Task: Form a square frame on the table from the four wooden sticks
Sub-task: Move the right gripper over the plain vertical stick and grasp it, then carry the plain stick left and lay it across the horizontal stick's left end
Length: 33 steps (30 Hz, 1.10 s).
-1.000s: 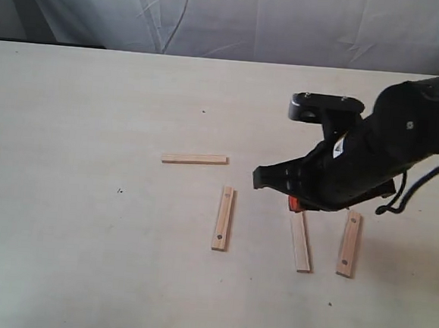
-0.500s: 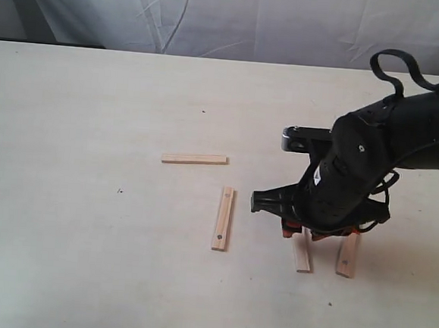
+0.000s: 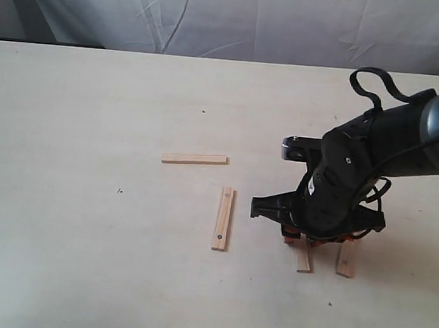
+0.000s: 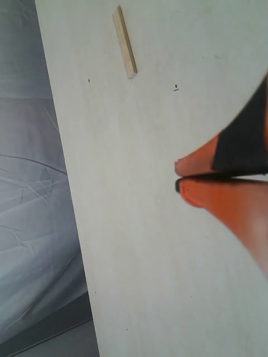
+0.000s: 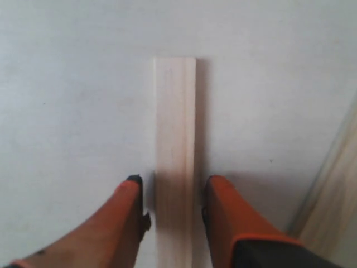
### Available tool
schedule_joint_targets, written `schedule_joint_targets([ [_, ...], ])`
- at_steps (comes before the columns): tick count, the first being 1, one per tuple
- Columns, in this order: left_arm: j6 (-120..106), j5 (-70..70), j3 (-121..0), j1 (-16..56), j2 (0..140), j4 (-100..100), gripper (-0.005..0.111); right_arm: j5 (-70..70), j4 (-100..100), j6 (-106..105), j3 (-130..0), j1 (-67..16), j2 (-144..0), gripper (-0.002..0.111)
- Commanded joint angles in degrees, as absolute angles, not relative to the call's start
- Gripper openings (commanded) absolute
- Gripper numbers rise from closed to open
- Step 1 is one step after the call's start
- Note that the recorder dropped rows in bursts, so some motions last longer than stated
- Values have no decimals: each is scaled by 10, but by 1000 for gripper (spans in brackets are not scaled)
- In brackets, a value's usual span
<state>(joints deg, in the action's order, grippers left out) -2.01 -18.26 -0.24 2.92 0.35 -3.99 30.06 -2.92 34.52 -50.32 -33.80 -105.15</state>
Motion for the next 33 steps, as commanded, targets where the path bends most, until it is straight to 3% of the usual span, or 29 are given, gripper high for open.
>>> schedule_joint_targets([
  [1, -17, -179, 0, 29, 0, -42, 0, 296, -35, 347, -507, -338, -1059, 17],
  [5, -17, -179, 0, 29, 0, -42, 0, 297, -34, 345, -507, -338, -1057, -1],
  [13, -17, -179, 0, 29, 0, -42, 0, 307, -34, 345, -515, -338, -998, -1],
  [19, -17, -179, 0, 29, 0, -42, 0, 359, -31, 343, -611, -358, -986, -1],
  [33, -17, -179, 0, 29, 0, -42, 0, 449, 6, 345, -967, -468, -1259, -1],
])
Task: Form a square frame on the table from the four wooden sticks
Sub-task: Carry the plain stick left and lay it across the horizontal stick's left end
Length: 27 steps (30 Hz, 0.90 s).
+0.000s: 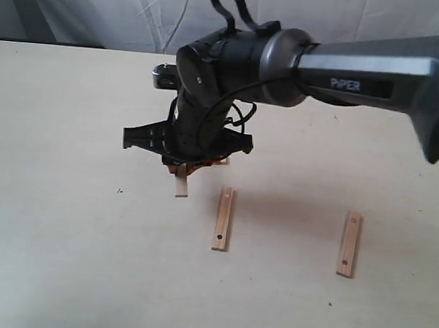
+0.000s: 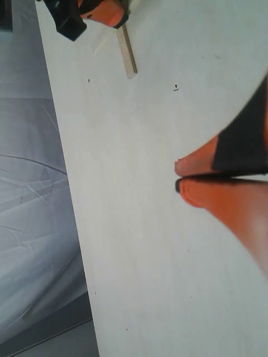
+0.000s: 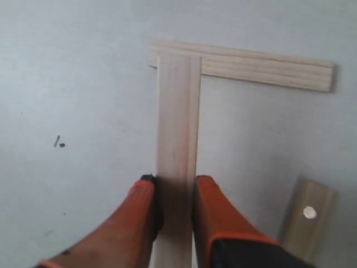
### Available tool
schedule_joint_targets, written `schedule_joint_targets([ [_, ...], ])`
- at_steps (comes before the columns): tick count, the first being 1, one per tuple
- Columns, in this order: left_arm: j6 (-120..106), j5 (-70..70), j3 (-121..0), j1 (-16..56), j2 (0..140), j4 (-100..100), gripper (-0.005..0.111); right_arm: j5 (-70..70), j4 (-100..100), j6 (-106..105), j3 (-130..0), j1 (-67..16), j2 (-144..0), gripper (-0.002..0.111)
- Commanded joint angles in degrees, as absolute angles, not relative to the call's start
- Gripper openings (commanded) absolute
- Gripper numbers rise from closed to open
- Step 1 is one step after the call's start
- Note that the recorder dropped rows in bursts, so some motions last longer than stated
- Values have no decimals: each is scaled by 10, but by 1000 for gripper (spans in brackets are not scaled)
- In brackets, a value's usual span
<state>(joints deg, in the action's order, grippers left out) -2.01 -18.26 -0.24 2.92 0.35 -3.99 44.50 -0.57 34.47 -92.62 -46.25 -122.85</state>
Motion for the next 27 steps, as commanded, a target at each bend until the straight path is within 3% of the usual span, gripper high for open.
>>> schedule_joint_targets([
  [1, -17, -179, 0, 29, 0, -42, 0, 448, 6, 345, -973, -470, -1267, -1],
  [11, -17, -179, 0, 29, 0, -42, 0, 415, -25, 382, -975, -470, -1296, -1],
  [14, -17, -179, 0, 29, 0, -42, 0, 413, -29, 382, -975, -470, -1296, 9],
  [16, -17, -179, 0, 29, 0, -42, 0, 413, -38, 391, -975, -470, -1298, 24],
  [20, -17, -179, 0, 29, 0, -42, 0, 413, -46, 421, -975, -470, -1299, 41],
  [27, -17, -179, 0, 29, 0, -42, 0, 431, -22, 421, -975, -463, -1274, 43],
])
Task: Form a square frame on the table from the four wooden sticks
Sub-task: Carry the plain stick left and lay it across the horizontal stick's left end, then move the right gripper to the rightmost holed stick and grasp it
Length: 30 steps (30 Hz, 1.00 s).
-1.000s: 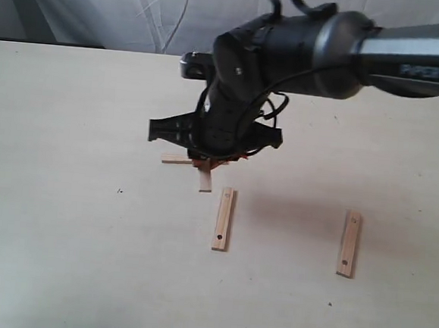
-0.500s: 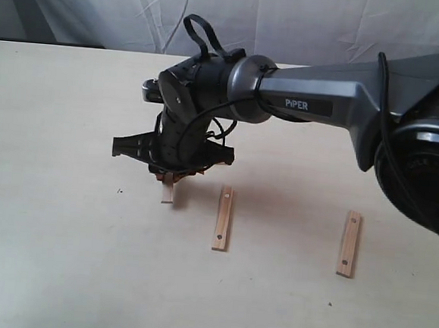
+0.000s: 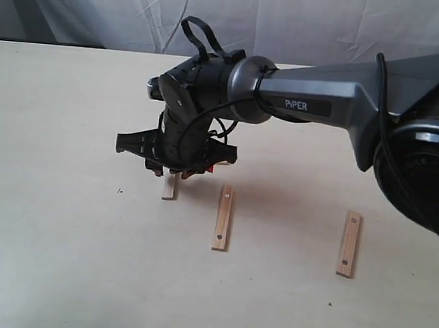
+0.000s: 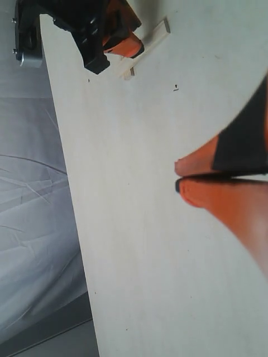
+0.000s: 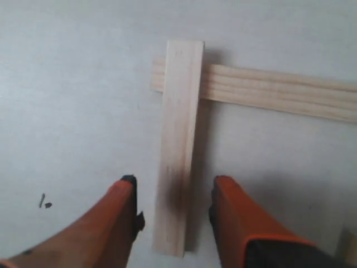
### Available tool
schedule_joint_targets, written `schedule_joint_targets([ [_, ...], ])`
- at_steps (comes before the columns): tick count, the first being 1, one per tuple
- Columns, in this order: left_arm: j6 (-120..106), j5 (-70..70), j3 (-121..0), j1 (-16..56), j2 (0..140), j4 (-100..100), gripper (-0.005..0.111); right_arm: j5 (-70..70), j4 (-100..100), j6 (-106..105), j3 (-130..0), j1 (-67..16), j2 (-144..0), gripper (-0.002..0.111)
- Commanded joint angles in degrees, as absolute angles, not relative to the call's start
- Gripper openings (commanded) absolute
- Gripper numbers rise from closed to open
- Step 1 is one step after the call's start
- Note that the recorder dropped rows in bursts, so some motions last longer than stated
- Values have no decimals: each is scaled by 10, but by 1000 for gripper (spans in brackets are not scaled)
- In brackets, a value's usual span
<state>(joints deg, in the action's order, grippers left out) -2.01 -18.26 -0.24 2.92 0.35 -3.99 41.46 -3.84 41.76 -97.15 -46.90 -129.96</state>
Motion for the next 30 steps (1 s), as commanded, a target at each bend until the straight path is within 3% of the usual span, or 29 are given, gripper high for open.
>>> schedule_joint_targets([
  [1, -17, -179, 0, 29, 0, -42, 0, 442, -20, 415, -975, -458, -1262, 43],
  [5, -17, -179, 0, 29, 0, -42, 0, 525, -65, 398, -926, -437, -1209, 43],
  [12, -17, -179, 0, 29, 0, -42, 0, 467, -86, 396, -666, -367, -1051, 43],
  [15, -17, -179, 0, 29, 0, -42, 0, 431, -77, 411, -570, -323, -993, 53],
  [18, -17, -179, 0, 29, 0, -42, 0, 399, -74, 423, -523, -313, -978, 59],
  [30, -17, -179, 0, 29, 0, -42, 0, 354, -103, 495, -460, -274, -976, 58],
])
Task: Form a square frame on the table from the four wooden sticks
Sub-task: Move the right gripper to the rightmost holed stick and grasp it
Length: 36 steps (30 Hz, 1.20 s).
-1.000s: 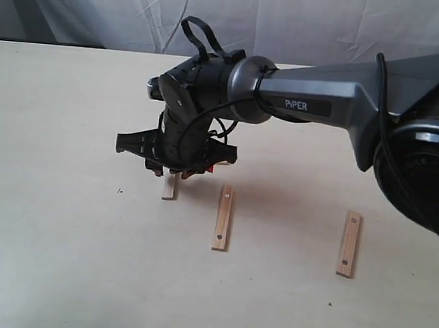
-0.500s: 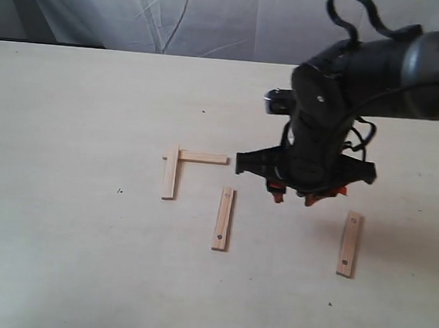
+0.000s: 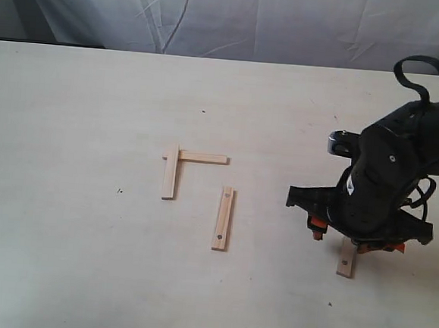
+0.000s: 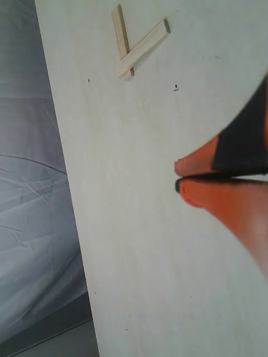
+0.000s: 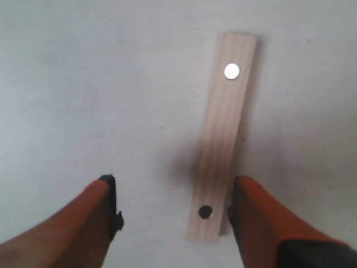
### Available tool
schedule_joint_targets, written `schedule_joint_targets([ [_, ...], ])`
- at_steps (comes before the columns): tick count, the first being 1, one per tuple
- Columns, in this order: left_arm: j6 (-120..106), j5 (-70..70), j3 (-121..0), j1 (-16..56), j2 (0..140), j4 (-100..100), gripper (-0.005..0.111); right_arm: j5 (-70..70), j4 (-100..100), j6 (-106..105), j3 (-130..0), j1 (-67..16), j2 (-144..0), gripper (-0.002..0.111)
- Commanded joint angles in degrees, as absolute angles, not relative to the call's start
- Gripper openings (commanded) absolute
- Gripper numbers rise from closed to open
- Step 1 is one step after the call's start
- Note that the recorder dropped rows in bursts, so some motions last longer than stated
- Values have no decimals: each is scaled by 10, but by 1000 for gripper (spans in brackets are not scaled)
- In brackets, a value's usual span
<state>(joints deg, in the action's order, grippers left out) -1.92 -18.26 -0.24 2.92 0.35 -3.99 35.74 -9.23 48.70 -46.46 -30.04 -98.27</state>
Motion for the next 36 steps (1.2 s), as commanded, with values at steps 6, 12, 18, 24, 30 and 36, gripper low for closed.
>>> schedule_joint_targets([
  [6, -17, -179, 0, 29, 0, -42, 0, 330, -100, 495, -460, -273, -976, 58],
  [12, -17, -179, 0, 29, 0, -42, 0, 329, -102, 497, -460, -273, -1009, 58],
  [18, -17, -179, 0, 29, 0, -42, 0, 321, -102, 498, -460, -273, -1026, 58],
  [24, -17, -179, 0, 29, 0, -42, 0, 320, -101, 498, -460, -273, -1042, 41],
  [30, -17, -179, 0, 29, 0, -42, 0, 318, -101, 498, -461, -273, -1028, 0],
  [36, -17, -179, 0, 29, 0, -42, 0, 346, -91, 474, -522, -274, -988, 2],
])
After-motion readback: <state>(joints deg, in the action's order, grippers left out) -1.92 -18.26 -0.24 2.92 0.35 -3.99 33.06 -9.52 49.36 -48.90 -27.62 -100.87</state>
